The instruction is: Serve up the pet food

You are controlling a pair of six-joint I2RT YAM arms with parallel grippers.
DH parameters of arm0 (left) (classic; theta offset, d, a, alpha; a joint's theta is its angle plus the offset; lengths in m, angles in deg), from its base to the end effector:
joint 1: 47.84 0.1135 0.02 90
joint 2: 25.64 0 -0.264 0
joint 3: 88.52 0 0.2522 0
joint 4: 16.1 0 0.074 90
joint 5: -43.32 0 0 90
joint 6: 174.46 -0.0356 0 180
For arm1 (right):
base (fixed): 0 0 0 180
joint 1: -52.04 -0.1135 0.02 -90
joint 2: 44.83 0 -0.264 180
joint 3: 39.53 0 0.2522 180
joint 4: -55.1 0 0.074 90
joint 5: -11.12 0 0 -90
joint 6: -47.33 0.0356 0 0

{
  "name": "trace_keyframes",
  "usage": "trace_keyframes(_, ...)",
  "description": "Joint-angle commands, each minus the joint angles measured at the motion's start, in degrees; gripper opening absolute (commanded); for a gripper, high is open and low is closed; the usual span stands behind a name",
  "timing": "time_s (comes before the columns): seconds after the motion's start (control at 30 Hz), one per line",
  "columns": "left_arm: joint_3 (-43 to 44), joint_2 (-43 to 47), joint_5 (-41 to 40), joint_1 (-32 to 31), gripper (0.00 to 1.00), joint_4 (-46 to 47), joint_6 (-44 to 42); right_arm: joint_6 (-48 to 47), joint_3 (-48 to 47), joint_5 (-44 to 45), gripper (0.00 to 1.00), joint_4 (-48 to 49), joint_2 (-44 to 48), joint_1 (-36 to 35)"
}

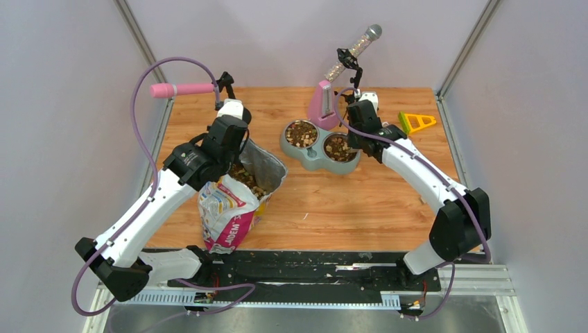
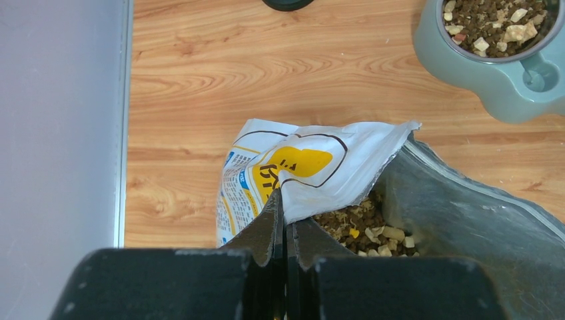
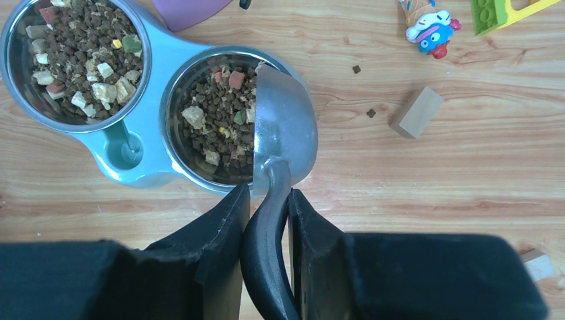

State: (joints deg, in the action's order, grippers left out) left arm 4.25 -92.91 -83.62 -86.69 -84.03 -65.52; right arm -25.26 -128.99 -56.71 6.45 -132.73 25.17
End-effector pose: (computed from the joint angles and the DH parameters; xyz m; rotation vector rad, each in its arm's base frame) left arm 0.1857 -0.1221 0.3964 0.0592 2.1443 0.1686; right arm 0.3051 0.1395 0.3058 -0.0132 2.3174 -0.0771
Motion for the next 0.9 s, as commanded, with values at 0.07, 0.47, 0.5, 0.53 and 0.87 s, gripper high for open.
trace_keyframes(0.07,2.43,3.71,-3.01,0.00,0.00,10.93,-0.14,-2.44,-2.07,2.72,0.00,4.04,2.84,-0.88)
trace_keyframes(0.47,2.30,3.81,-3.00,0.01,0.00,11.08,-0.20,-5.03,2.29,4.65,0.00,10.78,4.48,-1.63)
trace_keyframes(0.5,2.30,3.81,-3.03,0.01,0.00,11.14,-0.26,-4.25,1.74,4.54,0.00,9.31,4.21,-1.87)
trace_keyframes(0.53,2.17,3.81,-3.12,0.00,0.00,11.18,-0.28,-3.75,1.81,4.36,0.00,8.92,4.41,-2.09)
trace_keyframes(0.87,2.21,4.05,-3.25,-0.02,0.00,11.11,-0.31,-4.15,1.86,3.89,0.00,8.01,5.88,-2.59)
